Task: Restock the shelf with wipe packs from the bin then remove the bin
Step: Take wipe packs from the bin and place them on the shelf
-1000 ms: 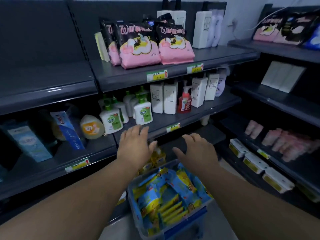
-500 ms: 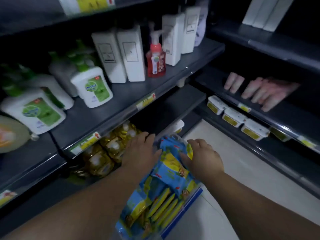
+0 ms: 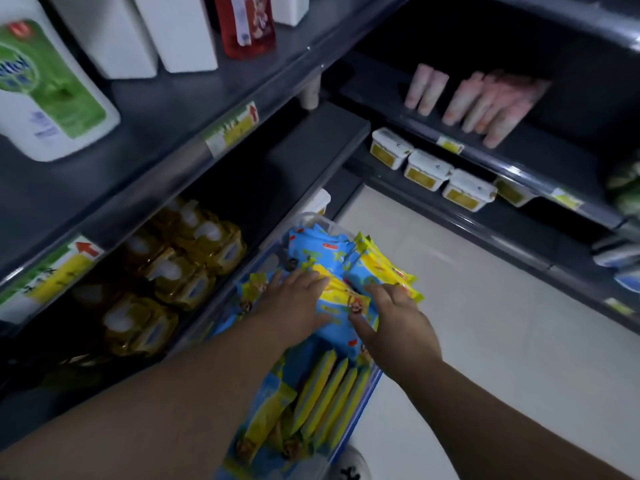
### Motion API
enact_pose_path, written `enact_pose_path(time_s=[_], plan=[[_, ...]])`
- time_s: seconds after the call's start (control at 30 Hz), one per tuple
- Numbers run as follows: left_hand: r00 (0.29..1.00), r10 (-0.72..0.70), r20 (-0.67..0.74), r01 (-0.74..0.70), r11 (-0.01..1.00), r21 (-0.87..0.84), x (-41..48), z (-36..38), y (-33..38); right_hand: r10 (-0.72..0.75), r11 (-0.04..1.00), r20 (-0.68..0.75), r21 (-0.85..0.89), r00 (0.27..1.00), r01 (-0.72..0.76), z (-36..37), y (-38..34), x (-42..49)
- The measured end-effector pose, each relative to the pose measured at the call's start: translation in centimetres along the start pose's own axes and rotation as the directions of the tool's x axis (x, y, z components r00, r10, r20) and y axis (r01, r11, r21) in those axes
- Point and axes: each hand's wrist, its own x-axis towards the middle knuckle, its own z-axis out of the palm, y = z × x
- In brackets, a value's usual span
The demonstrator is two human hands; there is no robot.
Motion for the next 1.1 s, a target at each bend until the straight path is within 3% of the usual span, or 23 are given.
enact_pose_path(time_s=[0.23,0.3,0.37,0.47,0.57,0.7,0.73,0.8,0.93,1.03,1.1], plan=[[0.998,-0.009,-0.063,0.011,1.0,0.029,0.1,-0.4,-0.1,0.023,0.999,-0.004,0.036,1.0,-0.023,0.5,0.2,0.0],[0.995,-0.025,-0.1,0.019,0.998,-0.062,-0.2,-0.5,-0.4,0.038,0.996,0.003,0.078,0.999,-0.038,0.3,0.1,0.1],[0.984,-0.077,-0.159,0.031,0.962,-0.272,-0.5,-0.7,-0.7,0.055,0.981,0.022,0.185,0.998,-0.058,0.4,0.0,0.4],[0.96,-0.218,-0.178,0.072,0.802,-0.594,-1.0,-1.7,-0.8,0.08,0.885,0.057,0.456,0.995,-0.097,0.8,-0.3,1.0],[0.949,-0.264,-0.174,0.037,0.638,-0.769,-1.4,-2.7,-0.9,0.135,0.653,0.132,0.733,0.982,-0.188,0.1,-1.4,1.7],[0.964,-0.229,-0.138,-0.038,0.393,-0.919,-2.1,-3.5,-0.9,0.166,0.501,0.157,0.837,0.974,-0.22,-1.1,-2.5,2.6],[0.966,-0.21,-0.148,-0.053,0.402,-0.914,-2.3,-3.6,-0.9,0.154,0.467,0.182,0.853,0.971,-0.233,-1.3,-2.8,2.8],[0.968,-0.173,-0.183,-0.061,0.544,-0.837,-2.4,-3.5,-1.2,0.104,0.432,0.196,0.874,0.975,-0.222,-1.3,-3.1,3.2],[0.946,-0.106,-0.305,-0.109,0.785,-0.61,-2.5,-3.8,-1.7,-0.039,0.658,0.158,0.748,0.987,-0.094,-1.3,-3.2,3.7],[0.96,-0.088,-0.266,-0.09,0.801,-0.591,-2.5,-4.3,-1.9,-0.157,0.667,0.159,0.745,0.975,-0.014,-1.1,-3.0,4.1],[0.965,-0.128,-0.228,-0.041,0.787,-0.616,-2.5,-4.3,-2.3,-0.119,0.607,0.135,0.794,0.984,-0.035,-1.3,-3.1,4.4]])
